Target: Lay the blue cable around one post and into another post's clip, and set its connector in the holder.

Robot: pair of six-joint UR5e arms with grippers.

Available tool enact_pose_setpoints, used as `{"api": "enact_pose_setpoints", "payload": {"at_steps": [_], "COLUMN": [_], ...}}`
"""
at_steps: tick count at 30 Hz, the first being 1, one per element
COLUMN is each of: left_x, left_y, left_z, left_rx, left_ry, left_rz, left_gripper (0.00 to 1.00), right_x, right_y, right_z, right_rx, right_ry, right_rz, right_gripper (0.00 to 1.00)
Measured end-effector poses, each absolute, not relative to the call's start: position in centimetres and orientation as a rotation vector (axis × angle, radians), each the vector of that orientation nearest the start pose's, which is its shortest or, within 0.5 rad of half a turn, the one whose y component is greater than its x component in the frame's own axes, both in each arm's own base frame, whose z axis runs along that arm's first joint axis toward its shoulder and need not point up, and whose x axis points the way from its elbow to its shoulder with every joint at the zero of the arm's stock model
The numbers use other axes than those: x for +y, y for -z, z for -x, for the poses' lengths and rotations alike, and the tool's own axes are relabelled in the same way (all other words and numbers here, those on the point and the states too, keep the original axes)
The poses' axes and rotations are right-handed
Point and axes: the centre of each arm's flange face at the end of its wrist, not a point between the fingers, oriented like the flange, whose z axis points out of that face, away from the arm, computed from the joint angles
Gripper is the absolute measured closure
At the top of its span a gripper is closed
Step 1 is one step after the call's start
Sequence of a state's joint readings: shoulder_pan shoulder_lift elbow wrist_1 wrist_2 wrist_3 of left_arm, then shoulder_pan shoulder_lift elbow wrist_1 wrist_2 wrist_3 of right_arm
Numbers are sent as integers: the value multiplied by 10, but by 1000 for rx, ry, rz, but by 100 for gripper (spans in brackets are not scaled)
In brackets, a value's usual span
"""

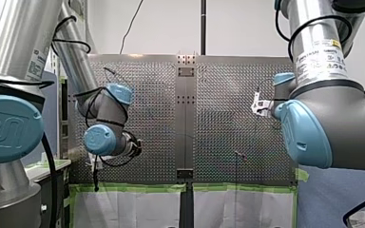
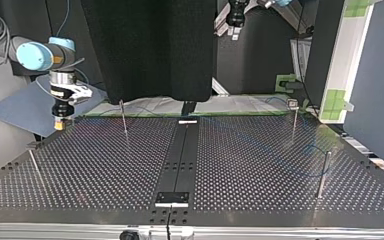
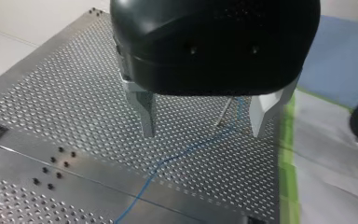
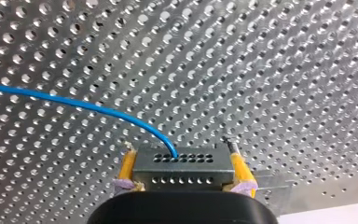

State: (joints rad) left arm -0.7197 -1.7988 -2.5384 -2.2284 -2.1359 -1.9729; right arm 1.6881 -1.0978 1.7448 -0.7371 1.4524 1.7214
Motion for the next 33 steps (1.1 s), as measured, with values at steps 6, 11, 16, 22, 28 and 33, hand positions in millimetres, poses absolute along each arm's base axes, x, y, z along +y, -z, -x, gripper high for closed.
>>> {"api": "enact_pose_setpoints", "payload": {"at_steps": [6, 11, 16, 22, 28, 33], "left_x": [-240, -238, -238, -237, -240, -240], "left_y": [-85, -84, -84, -84, -84, -84], "left_z": [-154, -153, -154, -155, -155, -155], "left_rx": [1846, 1849, 1849, 1851, 1857, 1858], "left_ry": [249, 244, 242, 240, 266, 271], "left_rz": [91, 94, 97, 100, 91, 91], "left_gripper": [0, 0, 0, 0, 0, 0], "right_x": [-590, -588, -587, -587, -591, -595], "right_y": [-231, -246, -256, -265, -270, -274], "right_z": [-210, -207, -204, -196, -188, -185], "right_rx": [-1133, -1122, -1117, -1115, -1101, -1079], "right_ry": [-1535, -1540, -1541, -1542, -1548, -1564], "right_rz": [-1222, -1204, -1194, -1176, -1153, -1157], "right_gripper": [75, 75, 75, 75, 75, 75]}}
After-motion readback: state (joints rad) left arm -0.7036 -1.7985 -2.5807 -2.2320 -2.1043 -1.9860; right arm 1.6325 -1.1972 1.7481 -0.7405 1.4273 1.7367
